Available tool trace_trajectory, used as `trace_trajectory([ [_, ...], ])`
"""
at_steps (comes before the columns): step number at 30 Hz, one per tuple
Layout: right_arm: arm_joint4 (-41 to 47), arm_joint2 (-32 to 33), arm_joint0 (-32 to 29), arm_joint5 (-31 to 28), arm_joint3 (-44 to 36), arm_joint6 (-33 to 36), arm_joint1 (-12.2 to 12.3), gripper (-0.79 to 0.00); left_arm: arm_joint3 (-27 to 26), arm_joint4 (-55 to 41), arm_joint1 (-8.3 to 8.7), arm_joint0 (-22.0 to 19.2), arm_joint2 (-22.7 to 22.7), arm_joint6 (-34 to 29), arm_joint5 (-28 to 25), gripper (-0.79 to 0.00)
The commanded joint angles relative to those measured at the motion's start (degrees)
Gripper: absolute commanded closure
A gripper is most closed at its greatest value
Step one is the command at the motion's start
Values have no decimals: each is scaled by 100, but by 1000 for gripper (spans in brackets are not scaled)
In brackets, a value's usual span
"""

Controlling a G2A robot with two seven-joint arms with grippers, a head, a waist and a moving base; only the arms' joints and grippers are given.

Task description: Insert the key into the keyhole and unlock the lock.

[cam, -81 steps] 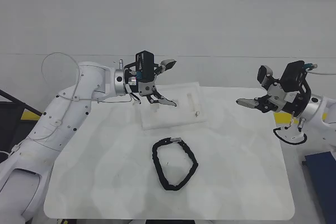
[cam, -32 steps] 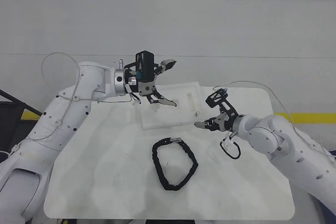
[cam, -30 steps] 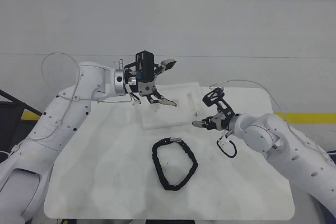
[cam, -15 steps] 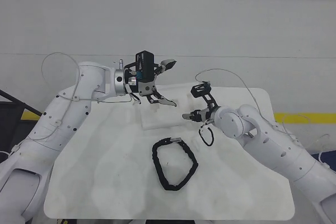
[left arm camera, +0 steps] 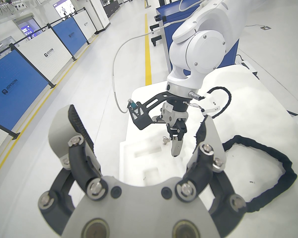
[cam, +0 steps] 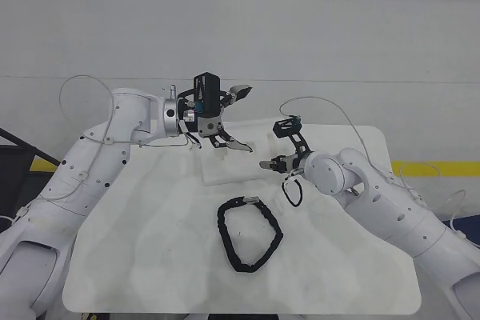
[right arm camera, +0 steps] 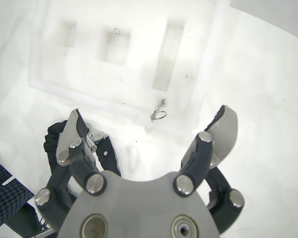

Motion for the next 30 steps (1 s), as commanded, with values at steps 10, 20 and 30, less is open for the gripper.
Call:
trace_trajectory([
  [10,142,158,-61,-72,64,-83,-25,-785,0,0,0,0,-1,0,0,-785],
  [20,313,247,44,476,233,491,-246,-727,0,0,0,0,-1,0,0,-785],
  [30,161,193,180,572,315,846,-465,-274,0,0,0,0,-1,0,0,-785],
])
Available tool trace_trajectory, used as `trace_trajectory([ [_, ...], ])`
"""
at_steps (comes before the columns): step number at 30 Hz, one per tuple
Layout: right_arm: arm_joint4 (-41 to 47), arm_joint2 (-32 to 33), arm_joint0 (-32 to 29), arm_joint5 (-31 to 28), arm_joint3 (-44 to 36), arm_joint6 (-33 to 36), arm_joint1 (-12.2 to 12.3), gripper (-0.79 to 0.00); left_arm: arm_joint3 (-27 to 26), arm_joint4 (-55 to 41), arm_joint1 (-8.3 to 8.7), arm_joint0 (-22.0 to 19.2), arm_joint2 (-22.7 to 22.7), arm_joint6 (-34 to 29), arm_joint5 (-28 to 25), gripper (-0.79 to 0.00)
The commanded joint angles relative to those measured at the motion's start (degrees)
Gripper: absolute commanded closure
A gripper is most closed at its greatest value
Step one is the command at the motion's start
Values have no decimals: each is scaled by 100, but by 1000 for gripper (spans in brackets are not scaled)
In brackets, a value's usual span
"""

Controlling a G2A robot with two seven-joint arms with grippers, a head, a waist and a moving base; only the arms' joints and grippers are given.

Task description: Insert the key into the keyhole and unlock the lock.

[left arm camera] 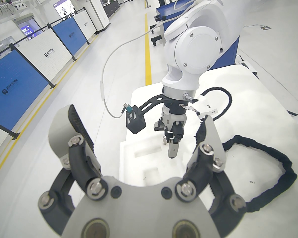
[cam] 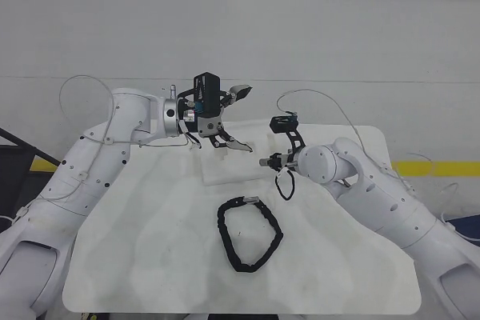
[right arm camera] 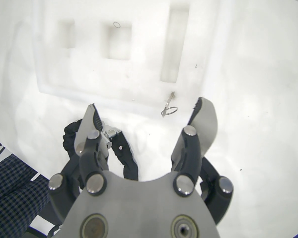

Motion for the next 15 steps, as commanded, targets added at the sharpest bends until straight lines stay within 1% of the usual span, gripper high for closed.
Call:
trace_trajectory([
  [1,-98,-29,18,-42,30,47,-36,-265,0,0,0,0,-1,0,0,-785],
  [7,-297,-49,41,109,140,258,-127,-292,0,0,0,0,-1,0,0,-785],
  [15,-579,-3,-63,296,151,399,-182,-256,0,0,0,0,-1,0,0,-785],
])
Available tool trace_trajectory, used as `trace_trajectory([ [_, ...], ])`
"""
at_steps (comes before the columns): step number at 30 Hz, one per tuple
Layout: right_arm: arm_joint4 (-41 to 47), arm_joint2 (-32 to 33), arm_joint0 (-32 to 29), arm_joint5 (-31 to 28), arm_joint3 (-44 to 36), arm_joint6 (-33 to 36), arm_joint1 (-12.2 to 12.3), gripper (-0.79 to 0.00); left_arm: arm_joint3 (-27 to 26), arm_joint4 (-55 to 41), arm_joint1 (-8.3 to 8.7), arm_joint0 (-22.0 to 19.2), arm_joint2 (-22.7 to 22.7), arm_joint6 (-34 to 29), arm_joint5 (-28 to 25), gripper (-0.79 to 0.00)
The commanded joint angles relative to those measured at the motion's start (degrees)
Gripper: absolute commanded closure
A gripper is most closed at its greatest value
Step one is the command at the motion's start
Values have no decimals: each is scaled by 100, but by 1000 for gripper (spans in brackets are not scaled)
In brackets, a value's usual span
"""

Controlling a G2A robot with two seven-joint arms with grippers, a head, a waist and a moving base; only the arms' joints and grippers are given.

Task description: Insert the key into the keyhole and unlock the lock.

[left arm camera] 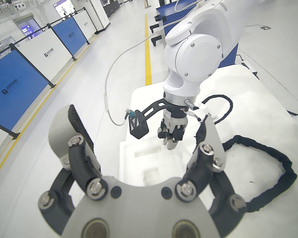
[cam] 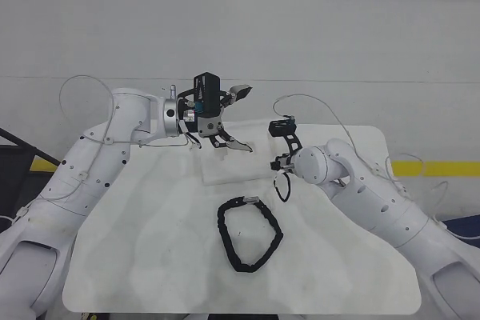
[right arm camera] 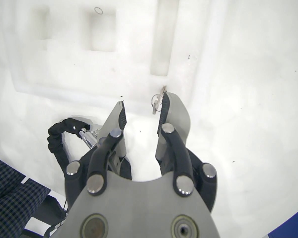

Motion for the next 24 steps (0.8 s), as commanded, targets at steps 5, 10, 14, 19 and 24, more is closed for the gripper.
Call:
trace_trajectory([
  [5,-271,31,-100,59,36,-25,-36,-222,0,0,0,0,-1,0,0,-785],
  [10,-441,79,-166,74,60,-19,-69,-148,0,0,0,0,-1,0,0,-785],
  [14,-543,130,-243,125,96,-58,-97,-40,0,0,0,0,-1,0,0,-785],
  [19,-606,234,-296,199,168,-105,-137,0,0,0,0,0,-1,0,0,-785],
  [24,-622,397,-229,124,185,86,-155,0,0,0,0,0,-1,0,0,-785],
])
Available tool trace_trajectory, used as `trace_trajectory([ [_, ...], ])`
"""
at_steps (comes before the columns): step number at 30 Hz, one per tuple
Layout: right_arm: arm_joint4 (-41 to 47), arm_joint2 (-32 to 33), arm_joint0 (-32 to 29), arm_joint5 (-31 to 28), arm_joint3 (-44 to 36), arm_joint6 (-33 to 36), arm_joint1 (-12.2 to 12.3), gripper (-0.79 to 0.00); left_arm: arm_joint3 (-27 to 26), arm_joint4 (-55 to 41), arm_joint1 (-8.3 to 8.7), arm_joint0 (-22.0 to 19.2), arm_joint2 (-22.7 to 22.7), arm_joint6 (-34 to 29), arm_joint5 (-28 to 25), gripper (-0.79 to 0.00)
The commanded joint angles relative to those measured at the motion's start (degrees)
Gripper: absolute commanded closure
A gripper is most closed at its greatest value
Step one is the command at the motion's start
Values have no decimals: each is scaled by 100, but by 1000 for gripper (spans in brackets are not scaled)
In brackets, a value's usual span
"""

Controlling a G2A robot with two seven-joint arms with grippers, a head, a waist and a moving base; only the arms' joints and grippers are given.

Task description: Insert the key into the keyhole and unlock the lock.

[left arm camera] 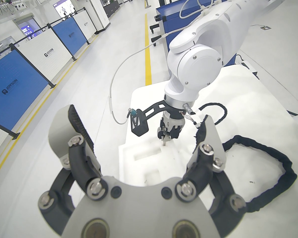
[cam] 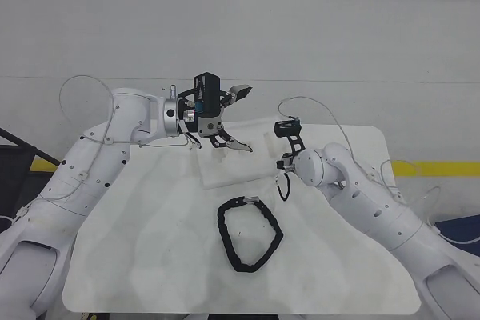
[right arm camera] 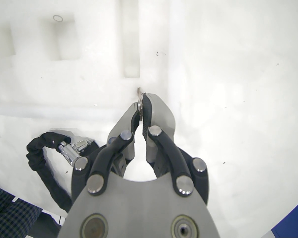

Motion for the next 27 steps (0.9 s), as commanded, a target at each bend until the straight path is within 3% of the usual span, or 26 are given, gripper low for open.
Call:
trace_trajectory([
  [1,59,95,29,-58,0,135,1,0,0,0,0,0,-1,0,0,-785],
  [12,668,956,-63,-673,-197,763,166,0,0,0,0,0,-1,0,0,-785],
  [17,1225,1810,-472,-1337,-494,831,400,0,0,0,0,0,-1,0,0,-785],
  [27,2026,3637,-1563,-2367,-1369,1603,909,0,0,0,0,0,-1,0,0,-785],
])
